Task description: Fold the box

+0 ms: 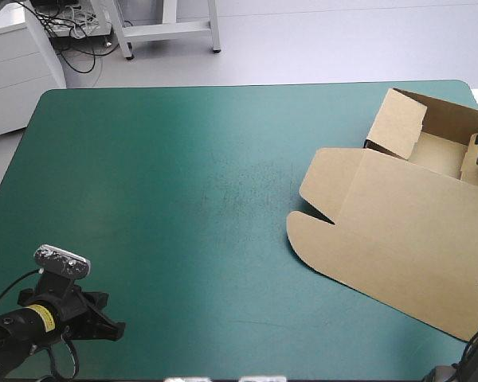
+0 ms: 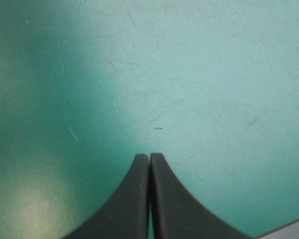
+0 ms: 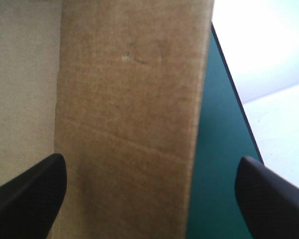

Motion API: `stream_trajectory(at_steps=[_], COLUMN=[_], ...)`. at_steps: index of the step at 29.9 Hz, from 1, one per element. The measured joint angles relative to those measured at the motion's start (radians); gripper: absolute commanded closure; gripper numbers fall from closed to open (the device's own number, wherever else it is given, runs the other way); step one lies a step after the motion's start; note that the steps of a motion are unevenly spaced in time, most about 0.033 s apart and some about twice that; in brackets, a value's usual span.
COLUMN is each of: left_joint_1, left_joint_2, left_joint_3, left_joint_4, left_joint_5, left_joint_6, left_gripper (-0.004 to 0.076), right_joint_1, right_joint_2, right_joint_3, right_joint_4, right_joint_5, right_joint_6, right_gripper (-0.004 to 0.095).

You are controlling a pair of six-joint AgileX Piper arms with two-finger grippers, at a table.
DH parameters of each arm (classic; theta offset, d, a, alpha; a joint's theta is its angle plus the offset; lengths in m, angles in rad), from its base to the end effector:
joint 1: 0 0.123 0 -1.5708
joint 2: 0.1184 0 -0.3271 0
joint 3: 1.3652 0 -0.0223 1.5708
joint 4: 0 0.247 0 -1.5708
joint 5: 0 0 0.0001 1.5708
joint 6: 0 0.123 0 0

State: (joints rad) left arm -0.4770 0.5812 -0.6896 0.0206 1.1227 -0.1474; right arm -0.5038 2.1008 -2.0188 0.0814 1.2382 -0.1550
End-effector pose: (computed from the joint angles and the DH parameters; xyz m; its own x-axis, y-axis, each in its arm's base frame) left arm 0.0556 -0.0262 0.3051 -0.7657 0.2404 -0.5965 0.3468 0.9355 -0.0681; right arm 0.4294 -0.2259 0.2916 -0.8779 0.3382 -0.3389 0.3494 0.9365 0.0293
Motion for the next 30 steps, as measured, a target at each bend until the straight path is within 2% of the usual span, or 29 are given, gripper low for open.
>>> stream_trajectory(at_steps=[6,11,14,16,18,21,22,24,30], left_joint_1=[0.0,0.0,0.0,0.0,0.0,0.0,0.0,0.0,0.0], left_joint_2=[0.0,0.0,0.0,0.0,0.0,0.0,0.0,0.0,0.0], left_joint_3=[0.0,0.0,0.0,0.0,0.0,0.0,0.0,0.0,0.0], left_joint_4=[-0.001,-0.001,-0.001,-0.001,-0.001,-0.001,-0.001,0.0,0.0], left_joint_5=[0.004,0.002,0.0,-0.007,-0.013,-0.019,-0.021,-0.025,-0.048], left_joint_6=[0.0,0.0,0.0,-0.001,-0.001,-0.001,-0.001,-0.001,-0.002], left_gripper=[0.0756,0.0756,0.0756,0.0756,0.0756,0.0756,0.0756,0.0756,0.0756], right_joint_1=[0.0,0.0,0.001,0.002,0.005,0.023,0.03,0.06,0.246], right_joint_2=[-0.034,-0.173,-0.289,-0.354,-0.422,-0.517,-0.546,-0.619,-0.823], right_joint_3=[0.0,0.036,0.1,0.145,0.198,0.283,0.306,0.357,0.468], right_joint_4=[0.001,0.058,0.103,0.121,0.135,0.146,0.154,0.181,0.241], right_joint_5=[0.001,0.001,0.003,0.006,0.008,0.008,0.008,0.007,-0.002], right_joint_6=[0.01,0.013,0.001,0.0,-0.002,-0.003,-0.008,-0.042,-0.099], right_gripper=[0.0033,0.0035,0.0088,0.0197,0.0349,0.0651,0.0785,0.0928,0.0916])
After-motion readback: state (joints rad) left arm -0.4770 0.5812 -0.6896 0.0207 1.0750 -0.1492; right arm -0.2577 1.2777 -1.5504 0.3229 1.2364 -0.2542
